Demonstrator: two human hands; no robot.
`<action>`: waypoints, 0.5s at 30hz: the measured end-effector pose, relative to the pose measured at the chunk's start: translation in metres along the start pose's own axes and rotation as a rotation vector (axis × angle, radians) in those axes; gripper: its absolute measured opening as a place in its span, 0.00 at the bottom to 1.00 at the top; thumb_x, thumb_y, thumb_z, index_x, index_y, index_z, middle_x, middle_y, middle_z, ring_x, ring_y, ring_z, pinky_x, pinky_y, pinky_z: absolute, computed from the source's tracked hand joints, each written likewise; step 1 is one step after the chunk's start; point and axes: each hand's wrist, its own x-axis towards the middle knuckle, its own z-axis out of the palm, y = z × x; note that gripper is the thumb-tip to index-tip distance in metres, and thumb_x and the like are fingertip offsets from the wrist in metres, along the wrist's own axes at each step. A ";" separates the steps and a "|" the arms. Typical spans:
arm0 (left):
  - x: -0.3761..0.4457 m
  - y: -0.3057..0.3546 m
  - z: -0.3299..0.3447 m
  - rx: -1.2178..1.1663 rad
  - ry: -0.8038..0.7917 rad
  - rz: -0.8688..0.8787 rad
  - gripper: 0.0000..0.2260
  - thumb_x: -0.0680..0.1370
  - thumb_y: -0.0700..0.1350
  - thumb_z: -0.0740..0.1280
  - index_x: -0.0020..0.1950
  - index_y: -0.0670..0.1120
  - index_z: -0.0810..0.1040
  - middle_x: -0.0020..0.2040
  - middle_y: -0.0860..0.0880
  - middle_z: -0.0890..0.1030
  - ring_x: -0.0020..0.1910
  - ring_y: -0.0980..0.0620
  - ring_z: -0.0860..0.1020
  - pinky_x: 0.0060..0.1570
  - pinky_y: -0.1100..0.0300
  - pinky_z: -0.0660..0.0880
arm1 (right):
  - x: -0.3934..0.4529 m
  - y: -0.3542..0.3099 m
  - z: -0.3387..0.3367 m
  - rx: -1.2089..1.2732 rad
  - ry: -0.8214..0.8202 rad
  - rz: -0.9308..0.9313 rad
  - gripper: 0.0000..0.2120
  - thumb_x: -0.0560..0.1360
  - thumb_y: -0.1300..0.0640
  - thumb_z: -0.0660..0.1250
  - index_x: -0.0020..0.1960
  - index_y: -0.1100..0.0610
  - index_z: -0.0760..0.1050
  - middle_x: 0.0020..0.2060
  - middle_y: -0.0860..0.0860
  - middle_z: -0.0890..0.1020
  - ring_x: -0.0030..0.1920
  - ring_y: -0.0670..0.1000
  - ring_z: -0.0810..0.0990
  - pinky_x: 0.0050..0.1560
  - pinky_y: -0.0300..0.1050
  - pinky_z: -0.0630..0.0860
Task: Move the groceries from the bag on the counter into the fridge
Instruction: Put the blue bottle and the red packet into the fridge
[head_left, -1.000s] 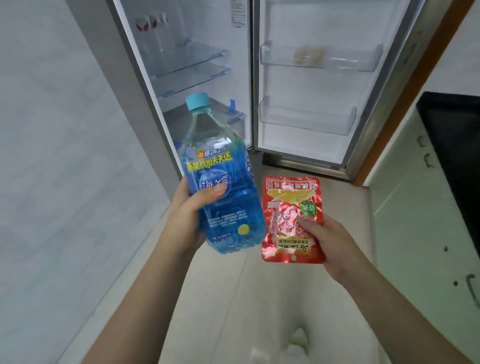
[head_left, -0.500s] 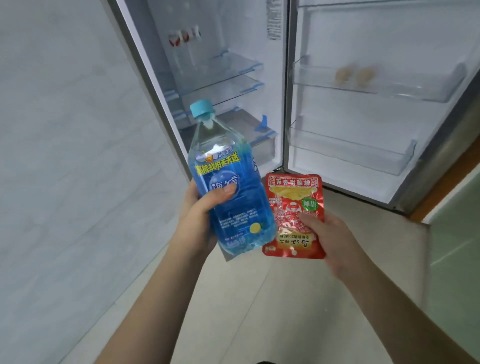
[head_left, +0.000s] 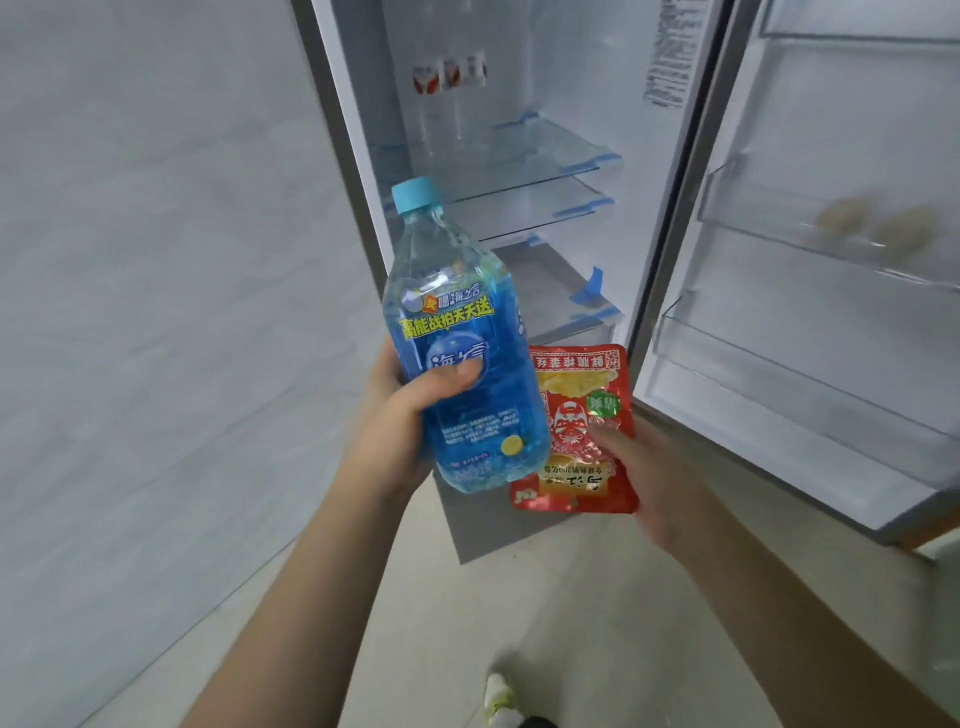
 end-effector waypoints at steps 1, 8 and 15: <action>0.014 0.002 -0.005 -0.001 0.004 -0.002 0.34 0.65 0.42 0.74 0.68 0.35 0.68 0.59 0.34 0.78 0.57 0.34 0.79 0.50 0.45 0.78 | 0.012 -0.007 0.004 -0.024 -0.008 -0.010 0.08 0.77 0.54 0.66 0.56 0.51 0.77 0.48 0.52 0.86 0.48 0.56 0.85 0.57 0.59 0.77; 0.099 0.013 -0.028 -0.019 -0.024 -0.008 0.33 0.65 0.41 0.75 0.67 0.37 0.69 0.61 0.33 0.77 0.57 0.34 0.79 0.49 0.46 0.79 | 0.082 -0.038 0.027 -0.077 -0.015 -0.008 0.11 0.76 0.52 0.67 0.58 0.49 0.77 0.49 0.50 0.86 0.50 0.55 0.85 0.61 0.60 0.74; 0.150 0.012 -0.045 0.039 -0.028 -0.015 0.29 0.66 0.42 0.76 0.65 0.38 0.71 0.58 0.37 0.80 0.56 0.37 0.81 0.51 0.44 0.79 | 0.139 -0.049 0.044 -0.039 0.005 0.018 0.10 0.78 0.57 0.66 0.59 0.53 0.77 0.47 0.53 0.86 0.48 0.55 0.85 0.56 0.55 0.78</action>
